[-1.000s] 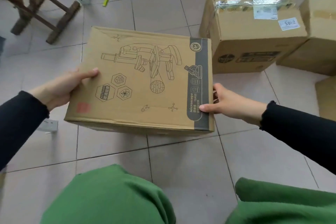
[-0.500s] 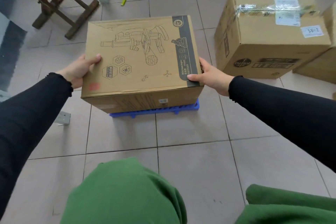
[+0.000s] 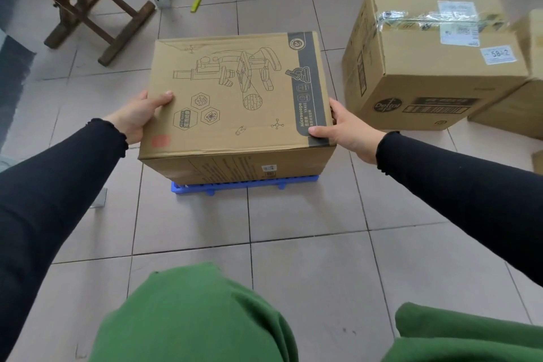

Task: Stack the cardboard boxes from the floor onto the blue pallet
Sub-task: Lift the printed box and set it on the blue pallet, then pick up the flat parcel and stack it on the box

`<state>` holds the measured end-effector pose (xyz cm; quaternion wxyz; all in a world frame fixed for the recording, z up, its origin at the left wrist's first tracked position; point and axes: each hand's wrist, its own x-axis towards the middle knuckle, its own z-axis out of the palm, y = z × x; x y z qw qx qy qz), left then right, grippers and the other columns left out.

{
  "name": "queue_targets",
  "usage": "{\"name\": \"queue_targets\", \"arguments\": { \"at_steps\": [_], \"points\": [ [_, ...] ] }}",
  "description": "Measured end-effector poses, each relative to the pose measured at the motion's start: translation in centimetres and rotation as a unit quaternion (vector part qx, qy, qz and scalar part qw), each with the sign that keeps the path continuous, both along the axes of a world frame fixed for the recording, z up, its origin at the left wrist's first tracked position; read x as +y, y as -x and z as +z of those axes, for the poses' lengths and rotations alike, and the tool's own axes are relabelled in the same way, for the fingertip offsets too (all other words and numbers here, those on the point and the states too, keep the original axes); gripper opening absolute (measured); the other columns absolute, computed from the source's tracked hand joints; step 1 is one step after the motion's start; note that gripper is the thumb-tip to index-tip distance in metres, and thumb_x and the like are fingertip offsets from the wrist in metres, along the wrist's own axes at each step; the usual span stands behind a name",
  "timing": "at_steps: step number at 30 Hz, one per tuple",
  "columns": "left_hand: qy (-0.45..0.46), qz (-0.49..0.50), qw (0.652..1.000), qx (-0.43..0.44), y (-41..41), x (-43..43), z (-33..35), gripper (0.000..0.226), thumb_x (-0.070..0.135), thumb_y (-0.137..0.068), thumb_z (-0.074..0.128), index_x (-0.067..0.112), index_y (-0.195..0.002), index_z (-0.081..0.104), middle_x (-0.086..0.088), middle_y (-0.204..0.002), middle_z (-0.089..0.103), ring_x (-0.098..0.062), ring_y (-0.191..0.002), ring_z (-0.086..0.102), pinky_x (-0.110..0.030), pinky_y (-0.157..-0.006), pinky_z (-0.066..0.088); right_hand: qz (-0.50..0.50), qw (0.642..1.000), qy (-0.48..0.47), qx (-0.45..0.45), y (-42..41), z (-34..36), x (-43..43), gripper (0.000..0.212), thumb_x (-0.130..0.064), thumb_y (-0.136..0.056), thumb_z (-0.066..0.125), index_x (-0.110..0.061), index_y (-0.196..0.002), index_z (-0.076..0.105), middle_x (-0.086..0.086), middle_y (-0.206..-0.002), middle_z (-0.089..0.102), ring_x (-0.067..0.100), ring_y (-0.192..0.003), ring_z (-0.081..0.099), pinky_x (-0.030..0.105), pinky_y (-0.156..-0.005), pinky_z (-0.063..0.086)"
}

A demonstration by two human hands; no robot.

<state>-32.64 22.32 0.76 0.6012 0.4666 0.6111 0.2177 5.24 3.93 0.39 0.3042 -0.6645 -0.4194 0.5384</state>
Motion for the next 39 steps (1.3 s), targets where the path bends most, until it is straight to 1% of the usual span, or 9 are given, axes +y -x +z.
{"name": "queue_targets", "arguments": {
  "at_steps": [4, 7, 11, 13, 15, 17, 22, 32, 39],
  "points": [
    [-0.006, -0.013, 1.000, 0.005, 0.2, 0.1, -0.1, 0.037, 0.027, -0.106, 0.056, 0.018, -0.141, 0.054, -0.005, -0.121, 0.071, -0.019, -0.095, 0.071, -0.041, -0.081, 0.058, 0.001, 1.000, -0.003, -0.006, 0.2, -0.2, -0.2, 0.080, -0.014, -0.093, 0.074, -0.023, -0.158, 0.029, -0.001, -0.136, 0.061, 0.004, -0.113, 0.061, 0.023, -0.091, 0.053],
    [-0.010, -0.033, 0.999, 0.026, 0.5, 0.4, 0.0, 0.046, 0.029, -0.105, 0.057, 0.014, -0.148, 0.050, -0.011, -0.134, 0.067, -0.025, -0.105, 0.069, -0.046, -0.091, 0.055, 0.003, 1.000, -0.006, -0.022, 0.3, 0.1, -0.3, 0.080, -0.017, -0.093, 0.075, -0.023, -0.158, 0.029, -0.002, -0.136, 0.060, 0.006, -0.113, 0.061, 0.030, -0.098, 0.053],
    [-0.072, -0.059, 0.985, 0.146, -0.2, 0.0, 0.9, 0.057, 0.031, -0.101, 0.064, 0.011, -0.151, 0.044, -0.006, -0.140, 0.061, -0.028, -0.123, 0.060, -0.044, -0.103, 0.047, 0.034, 0.994, -0.012, -0.103, 0.4, 1.0, -0.6, 0.074, -0.027, -0.094, 0.073, -0.023, -0.156, 0.032, -0.002, -0.140, 0.058, 0.013, -0.122, 0.054, 0.032, -0.101, 0.048],
    [-0.146, -0.072, 0.950, 0.266, -1.1, -0.1, 1.9, 0.072, 0.031, -0.095, 0.073, 0.012, -0.155, 0.038, -0.007, -0.146, 0.054, -0.030, -0.131, 0.054, -0.047, -0.106, 0.045, 0.081, 0.976, -0.021, -0.200, 0.2, 1.7, -0.8, 0.071, -0.038, -0.094, 0.071, -0.022, -0.154, 0.035, 0.000, -0.145, 0.058, 0.018, -0.126, 0.057, 0.035, -0.101, 0.050],
    [-0.224, -0.125, 0.885, 0.389, -2.4, 0.0, 3.3, 0.084, 0.028, -0.088, 0.079, 0.011, -0.158, 0.035, -0.014, -0.153, 0.048, -0.036, -0.140, 0.043, -0.052, -0.113, 0.038, 0.129, 0.944, -0.033, -0.302, -0.4, 2.4, -1.0, 0.071, -0.046, -0.095, 0.067, -0.020, -0.153, 0.038, 0.003, -0.146, 0.058, 0.024, -0.130, 0.058, 0.039, -0.101, 0.052],
    [-0.275, -0.198, 0.831, 0.441, -4.5, 0.0, 4.6, 0.086, 0.026, -0.087, 0.080, 0.009, -0.159, 0.035, -0.019, -0.154, 0.044, -0.039, -0.143, 0.036, -0.053, -0.116, 0.031, 0.162, 0.906, -0.048, -0.387, -1.4, 3.2, -1.5, 0.074, -0.049, -0.096, 0.063, -0.016, -0.157, 0.035, 0.008, -0.151, 0.054, 0.030, -0.137, 0.052, 0.046, -0.107, 0.049],
    [-0.354, -0.299, 0.779, 0.422, -13.8, -1.8, 7.3, 0.076, 0.033, -0.094, 0.072, 0.010, -0.157, 0.038, -0.015, -0.157, 0.045, -0.034, -0.144, 0.040, -0.049, -0.116, 0.032, 0.163, 0.852, -0.071, -0.493, -6.2, 5.6, -3.2, 0.073, -0.047, -0.099, 0.058, -0.015, -0.159, 0.031, 0.010, -0.156, 0.047, 0.031, -0.142, 0.041, 0.047, -0.109, 0.044],
    [-0.445, -0.459, 0.720, 0.270, -38.4, -12.2, 9.7, 0.075, 0.036, -0.095, 0.069, 0.014, -0.159, 0.037, -0.012, -0.159, 0.042, -0.031, -0.146, 0.036, -0.045, -0.117, 0.029, -0.013, 0.859, -0.020, -0.512, -20.8, 7.2, -15.7, 0.072, -0.043, -0.101, 0.055, -0.015, -0.162, 0.029, 0.006, -0.161, 0.040, 0.030, -0.146, 0.034, 0.043, -0.115, 0.037],
    [-0.410, -0.535, 0.719, 0.168, -53.8, -23.2, 8.0, 0.073, 0.038, -0.096, 0.068, 0.017, -0.159, 0.036, -0.008, -0.162, 0.039, -0.026, -0.148, 0.036, -0.041, -0.118, 0.030, -0.157, 0.857, 0.055, -0.489, -33.0, 5.3, -29.9, 0.071, -0.041, -0.101, 0.057, -0.015, -0.161, 0.029, 0.007, -0.165, 0.034, 0.031, -0.152, 0.027, 0.044, -0.121, 0.028]
  ]
}}
